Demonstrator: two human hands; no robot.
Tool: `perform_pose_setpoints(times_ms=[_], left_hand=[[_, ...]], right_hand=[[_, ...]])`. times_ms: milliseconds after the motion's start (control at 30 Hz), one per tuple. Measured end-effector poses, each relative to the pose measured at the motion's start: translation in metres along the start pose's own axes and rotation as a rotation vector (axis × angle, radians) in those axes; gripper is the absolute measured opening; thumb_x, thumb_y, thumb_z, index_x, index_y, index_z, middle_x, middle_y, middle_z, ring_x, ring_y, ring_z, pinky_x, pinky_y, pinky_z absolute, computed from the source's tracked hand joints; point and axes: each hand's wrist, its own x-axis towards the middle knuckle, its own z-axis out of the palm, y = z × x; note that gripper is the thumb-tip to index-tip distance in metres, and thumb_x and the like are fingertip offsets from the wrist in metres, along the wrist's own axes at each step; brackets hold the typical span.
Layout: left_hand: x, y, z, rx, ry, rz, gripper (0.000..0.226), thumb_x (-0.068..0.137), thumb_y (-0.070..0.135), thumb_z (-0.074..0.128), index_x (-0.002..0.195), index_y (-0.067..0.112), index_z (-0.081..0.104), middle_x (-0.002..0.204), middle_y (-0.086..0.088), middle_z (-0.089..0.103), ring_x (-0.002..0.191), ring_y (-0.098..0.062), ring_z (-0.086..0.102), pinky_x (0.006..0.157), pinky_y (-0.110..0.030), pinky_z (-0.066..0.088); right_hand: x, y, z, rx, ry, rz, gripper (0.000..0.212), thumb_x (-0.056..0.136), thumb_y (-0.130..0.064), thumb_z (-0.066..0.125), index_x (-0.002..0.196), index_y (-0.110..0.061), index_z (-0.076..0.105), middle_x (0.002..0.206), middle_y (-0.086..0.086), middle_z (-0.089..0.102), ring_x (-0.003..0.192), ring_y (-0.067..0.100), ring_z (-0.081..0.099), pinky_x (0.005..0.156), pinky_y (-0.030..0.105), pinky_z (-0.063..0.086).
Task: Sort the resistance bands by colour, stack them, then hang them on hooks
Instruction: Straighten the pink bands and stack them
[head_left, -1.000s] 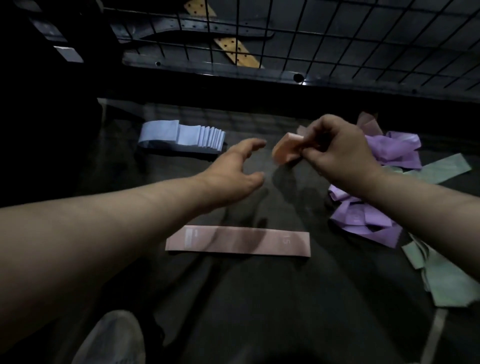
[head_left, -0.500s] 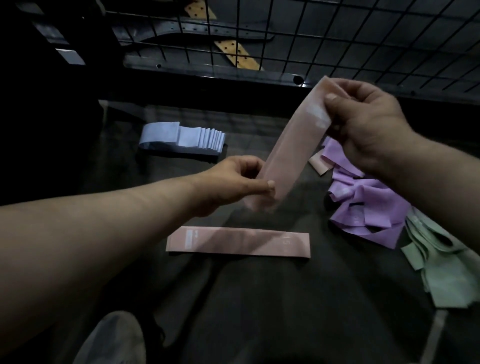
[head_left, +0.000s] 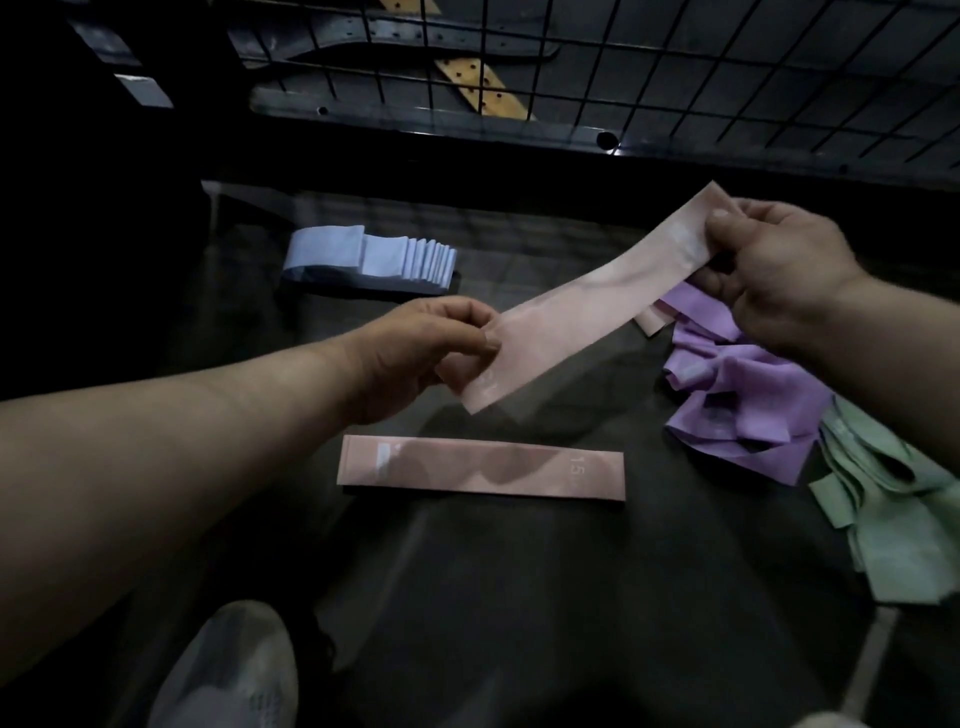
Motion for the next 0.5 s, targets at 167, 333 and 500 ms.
perform_pose_setpoints(times_ms=[167, 333, 500], left_hand=[[0.001, 0.005, 0.005, -0.075, 0.014, 0.009, 0.01, 0.076, 0.011, 0.061, 0.083, 0.017, 0.064, 0.071, 0.001, 0.063, 0.062, -0.013, 0.056, 0.061, -0.027, 0.042], [0.002, 0.005, 0.015, -0.055, 0.023, -0.002, 0.011, 0.083, 0.005, 0.061, 0.09, 0.014, 0.064, 0.079, -0.005, 0.062, 0.07, -0.018, 0.056, 0.065, -0.029, 0.043], [0.0, 0.005, 0.022, 0.017, 0.037, -0.021, 0.016, 0.093, 0.007, 0.055, 0.103, 0.012, 0.066, 0.094, -0.008, 0.067, 0.087, -0.023, 0.061, 0.079, -0.034, 0.048]], right_hand=[[-0.007, 0.029, 0.003, -0.282, -0.001, 0.016, 0.009, 0.097, -0.007, 0.058, 0.105, -0.004, 0.061, 0.096, 0.013, 0.067, 0.076, 0.016, 0.066, 0.061, 0.024, 0.056], [-0.045, 0.041, 0.017, -0.854, -0.325, -0.16, 0.027, 0.092, -0.032, 0.066, 0.114, -0.017, 0.063, 0.098, -0.005, 0.067, 0.091, 0.009, 0.062, 0.077, 0.014, 0.047], [-0.076, 0.048, 0.033, -0.782, -0.52, -0.017, 0.025, 0.088, -0.033, 0.07, 0.107, -0.017, 0.064, 0.094, 0.0, 0.075, 0.084, 0.011, 0.073, 0.072, 0.033, 0.061]])
